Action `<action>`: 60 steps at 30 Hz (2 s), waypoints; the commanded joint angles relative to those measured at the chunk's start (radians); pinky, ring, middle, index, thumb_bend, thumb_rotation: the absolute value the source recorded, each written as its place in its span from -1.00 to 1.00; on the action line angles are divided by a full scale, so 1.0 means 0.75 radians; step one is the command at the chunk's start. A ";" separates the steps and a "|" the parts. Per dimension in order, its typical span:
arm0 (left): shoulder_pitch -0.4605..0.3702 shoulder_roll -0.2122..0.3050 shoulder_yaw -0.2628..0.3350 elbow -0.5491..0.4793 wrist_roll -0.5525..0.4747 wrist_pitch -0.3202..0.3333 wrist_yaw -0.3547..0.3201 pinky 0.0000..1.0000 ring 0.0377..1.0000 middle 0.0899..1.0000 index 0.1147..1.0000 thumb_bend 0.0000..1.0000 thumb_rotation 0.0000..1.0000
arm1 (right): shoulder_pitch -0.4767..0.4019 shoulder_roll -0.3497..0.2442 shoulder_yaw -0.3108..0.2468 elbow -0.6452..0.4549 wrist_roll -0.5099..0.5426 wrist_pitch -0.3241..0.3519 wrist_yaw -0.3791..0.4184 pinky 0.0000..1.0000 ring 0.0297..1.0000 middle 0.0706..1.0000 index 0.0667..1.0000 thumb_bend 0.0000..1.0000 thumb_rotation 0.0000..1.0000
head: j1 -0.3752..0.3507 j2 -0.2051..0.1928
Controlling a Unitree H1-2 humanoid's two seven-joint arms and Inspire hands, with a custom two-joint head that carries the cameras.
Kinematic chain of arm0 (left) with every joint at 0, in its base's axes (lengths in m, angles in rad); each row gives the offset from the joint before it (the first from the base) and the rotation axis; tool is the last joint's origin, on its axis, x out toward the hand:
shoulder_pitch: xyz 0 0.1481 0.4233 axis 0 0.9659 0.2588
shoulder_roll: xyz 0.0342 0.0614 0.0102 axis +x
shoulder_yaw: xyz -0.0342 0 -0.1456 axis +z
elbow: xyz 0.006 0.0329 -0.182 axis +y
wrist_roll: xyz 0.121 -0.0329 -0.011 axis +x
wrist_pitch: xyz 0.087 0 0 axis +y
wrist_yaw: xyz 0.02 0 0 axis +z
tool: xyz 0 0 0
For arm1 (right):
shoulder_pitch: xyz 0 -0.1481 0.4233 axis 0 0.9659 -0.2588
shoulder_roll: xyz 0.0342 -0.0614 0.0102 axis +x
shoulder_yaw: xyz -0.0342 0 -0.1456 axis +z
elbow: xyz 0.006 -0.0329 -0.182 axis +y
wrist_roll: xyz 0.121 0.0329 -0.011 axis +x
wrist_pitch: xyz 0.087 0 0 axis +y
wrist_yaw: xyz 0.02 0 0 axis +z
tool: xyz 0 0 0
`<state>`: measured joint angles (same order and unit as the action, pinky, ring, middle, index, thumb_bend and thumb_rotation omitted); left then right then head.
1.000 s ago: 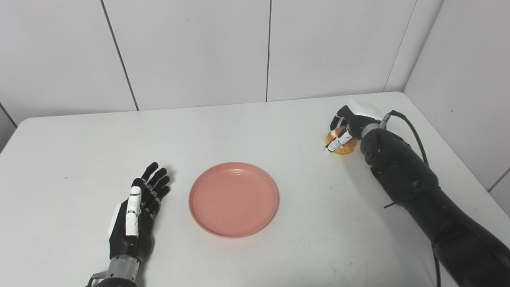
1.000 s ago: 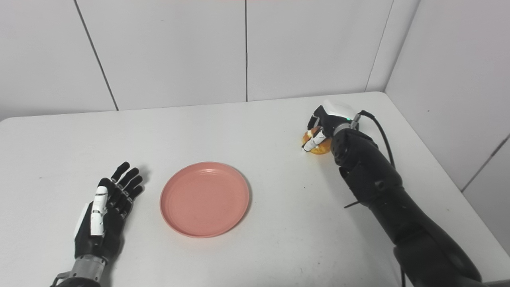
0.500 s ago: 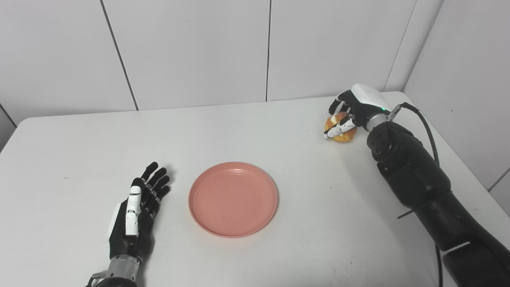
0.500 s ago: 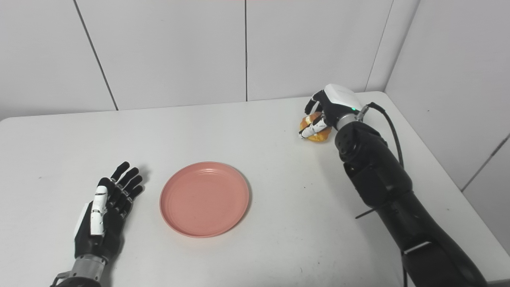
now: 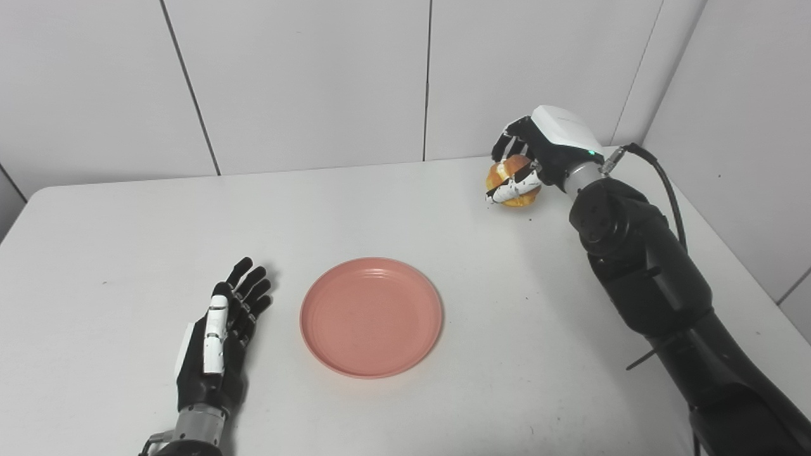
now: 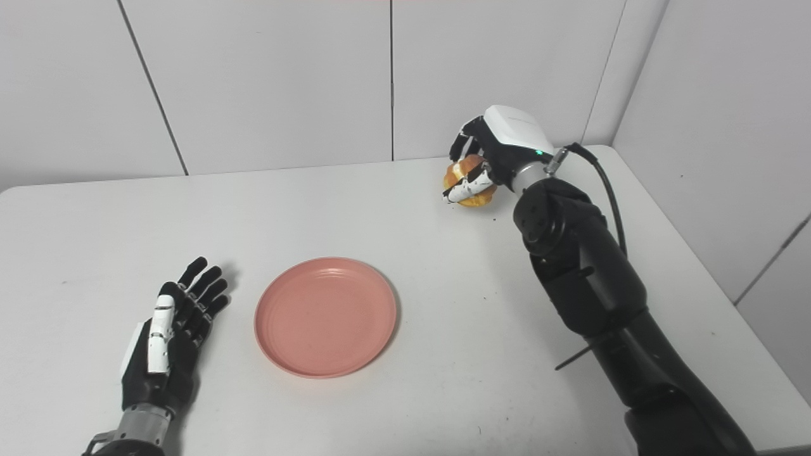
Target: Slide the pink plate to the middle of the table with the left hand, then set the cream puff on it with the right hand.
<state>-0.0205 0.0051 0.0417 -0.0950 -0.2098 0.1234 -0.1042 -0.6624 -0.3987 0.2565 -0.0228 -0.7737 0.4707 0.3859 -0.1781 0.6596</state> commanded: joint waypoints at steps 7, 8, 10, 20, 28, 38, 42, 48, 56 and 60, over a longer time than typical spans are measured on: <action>0.001 -0.049 -0.051 -0.055 0.070 0.026 0.049 0.80 0.76 0.74 0.69 -0.05 1.00 | -0.031 0.087 0.077 -0.206 -0.006 -0.021 0.051 -0.45 -0.31 -0.21 0.03 0.02 -1.00 | 0.116 0.009; 0.001 -0.058 -0.055 -0.061 0.080 0.032 0.057 0.80 0.76 0.74 0.69 -0.06 1.00 | -0.025 0.100 0.088 -0.220 0.004 -0.031 0.053 -0.45 -0.31 -0.21 0.03 0.02 -1.00 | 0.135 0.012; -0.001 -0.073 -0.065 -0.074 0.095 0.044 0.073 0.78 0.75 0.74 0.68 -0.07 1.00 | -0.017 0.116 0.114 -0.234 0.012 -0.047 0.058 -0.45 -0.31 -0.22 0.03 0.02 -1.00 | 0.179 0.022; -0.016 -0.143 -0.103 -0.103 0.138 0.073 0.135 0.74 0.73 0.72 0.66 -0.12 1.00 | 0.028 0.224 0.200 -0.217 0.042 -0.079 0.063 -0.44 -0.32 -0.12 -0.10 0.05 -1.00 | 0.305 0.056; -0.032 -0.151 -0.114 -0.117 0.154 0.106 0.146 0.78 0.75 0.74 0.68 -0.12 1.00 | 0.074 0.262 0.257 -0.165 0.021 -0.124 0.027 -0.42 -0.30 -0.21 0.01 0.03 -1.00 | 0.322 0.074; -0.038 -0.152 -0.110 -0.113 0.157 0.110 0.148 0.77 0.75 0.73 0.68 -0.10 1.00 | 0.108 0.314 0.308 -0.055 0.004 -0.142 -0.005 -0.49 -0.36 -0.15 -0.07 0.04 -1.00 | 0.328 0.084; -0.040 -0.151 -0.114 -0.110 0.165 0.105 0.148 0.77 0.75 0.74 0.69 -0.10 1.00 | 0.119 0.328 0.327 -0.022 0.002 -0.165 -0.019 -0.47 -0.34 -0.23 0.02 0.03 -1.00 | 0.333 0.089; -0.043 -0.156 -0.116 -0.115 0.179 0.108 0.153 0.76 0.74 0.74 0.68 -0.10 1.00 | 0.137 0.344 0.372 0.043 -0.013 -0.204 -0.054 -0.47 -0.32 -0.24 0.02 0.03 -1.00 | 0.337 0.096; -0.045 -0.152 -0.128 -0.112 0.207 0.091 0.160 0.78 0.75 0.75 0.69 -0.10 1.00 | 0.149 0.358 0.395 0.108 -0.001 -0.247 -0.075 -0.43 -0.28 -0.23 0.01 0.03 -1.00 | 0.337 0.100; -0.045 -0.153 -0.134 -0.108 0.236 0.063 0.170 0.78 0.75 0.74 0.69 -0.13 1.00 | 0.153 0.361 0.409 0.106 -0.019 -0.227 -0.063 -0.41 -0.26 -0.22 0.00 0.04 -1.00 | 0.334 0.103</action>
<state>-0.0212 -0.0977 -0.0490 -0.1573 -0.0506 0.2139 0.0162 -0.5263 -0.1363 0.5601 0.0679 -0.7779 0.3201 0.3394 0.0721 0.7363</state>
